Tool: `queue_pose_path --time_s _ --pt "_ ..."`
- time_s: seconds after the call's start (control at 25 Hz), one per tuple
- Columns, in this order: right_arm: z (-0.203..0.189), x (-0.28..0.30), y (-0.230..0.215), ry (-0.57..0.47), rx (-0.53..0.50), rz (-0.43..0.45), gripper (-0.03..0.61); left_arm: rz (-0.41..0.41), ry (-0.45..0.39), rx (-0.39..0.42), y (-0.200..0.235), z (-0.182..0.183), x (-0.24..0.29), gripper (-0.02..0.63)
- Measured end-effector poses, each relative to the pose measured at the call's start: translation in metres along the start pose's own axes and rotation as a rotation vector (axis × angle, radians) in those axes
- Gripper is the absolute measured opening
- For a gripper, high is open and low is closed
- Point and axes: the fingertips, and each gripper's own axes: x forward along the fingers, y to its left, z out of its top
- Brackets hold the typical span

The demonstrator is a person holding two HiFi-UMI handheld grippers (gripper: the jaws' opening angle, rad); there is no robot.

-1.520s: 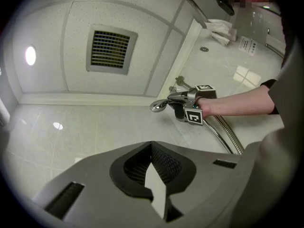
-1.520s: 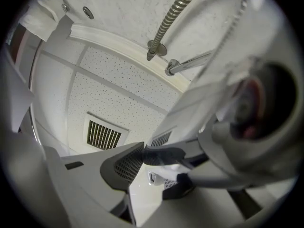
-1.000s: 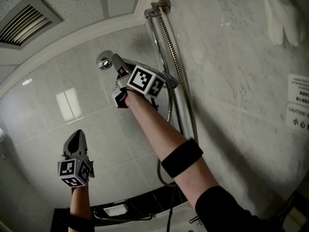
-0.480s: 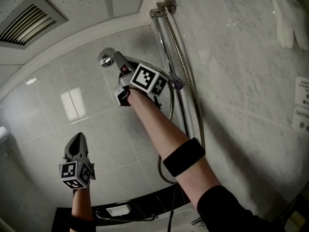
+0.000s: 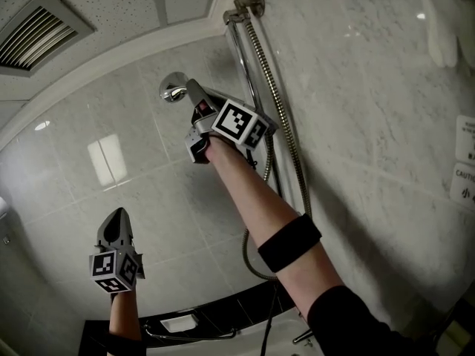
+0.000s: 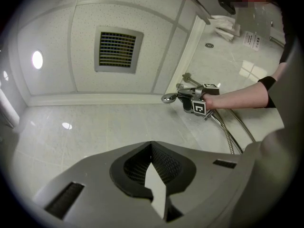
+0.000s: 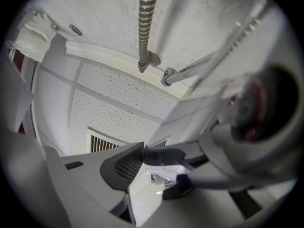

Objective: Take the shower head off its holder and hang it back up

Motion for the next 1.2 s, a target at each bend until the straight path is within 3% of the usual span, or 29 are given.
queue_pose_path --time_s 0.24,0.52,1.2 --pt "0.007 -0.004 0.004 -0.028 0.023 0.027 0.135 -0.031 0.016 -0.005 -0.021 -0.012 0.007 0.000" --pt "0.009 -0.005 0.009 -0.054 0.073 0.056 0.133 -0.007 0.028 0.001 -0.010 -0.015 -0.002 0.000" --pt "0.021 -0.012 0.027 -0.172 0.302 0.154 0.138 0.015 0.061 -0.002 -0.003 -0.029 -0.026 0.000"
